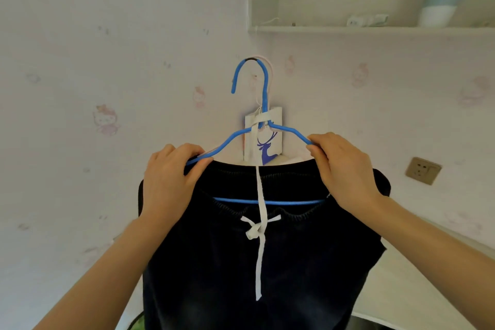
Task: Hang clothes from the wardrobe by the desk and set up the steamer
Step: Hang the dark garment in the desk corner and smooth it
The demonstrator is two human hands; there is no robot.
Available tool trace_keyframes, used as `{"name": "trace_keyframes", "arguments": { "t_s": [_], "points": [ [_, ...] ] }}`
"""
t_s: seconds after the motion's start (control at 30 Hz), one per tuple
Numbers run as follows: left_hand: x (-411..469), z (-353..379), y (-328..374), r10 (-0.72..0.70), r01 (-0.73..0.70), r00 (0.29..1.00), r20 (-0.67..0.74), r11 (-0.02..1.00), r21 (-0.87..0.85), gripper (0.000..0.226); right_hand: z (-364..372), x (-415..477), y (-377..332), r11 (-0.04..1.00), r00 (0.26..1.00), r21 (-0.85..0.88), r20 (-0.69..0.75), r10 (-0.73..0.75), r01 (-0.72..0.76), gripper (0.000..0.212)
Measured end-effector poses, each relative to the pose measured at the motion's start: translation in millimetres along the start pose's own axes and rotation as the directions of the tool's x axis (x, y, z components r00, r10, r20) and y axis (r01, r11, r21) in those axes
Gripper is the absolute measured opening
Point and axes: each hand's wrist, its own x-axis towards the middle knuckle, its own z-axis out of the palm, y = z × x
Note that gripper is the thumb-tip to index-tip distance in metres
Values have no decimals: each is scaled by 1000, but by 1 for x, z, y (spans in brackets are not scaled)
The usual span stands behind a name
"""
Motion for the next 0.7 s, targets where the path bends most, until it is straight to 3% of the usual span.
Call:
{"name": "trace_keyframes", "arguments": {
  "t_s": [0.23, 0.4, 0.53, 0.7],
  "points": [
    [51, 44, -35, -12, 12, 1000, 0, 1000, 4, 9, 55, 52, 27, 1000, 1000, -5, 9, 2, -2, 47],
    [102, 87, -67, -60, 59, 997, 51, 998, 31, 13, 105, 99, 58, 999, 997, -16, 72, 29, -28, 30],
    [153, 124, -89, -52, 49, 998, 34, 997, 67, 13, 146, 151, 88, 999, 993, -24, 109, 37, -35, 34],
    [196, 175, -119, 59, -75, 995, 86, 979, 190, 13, 201, 191, 122, 1000, 990, 17, 136, 19, -21, 26]
  ]
}}
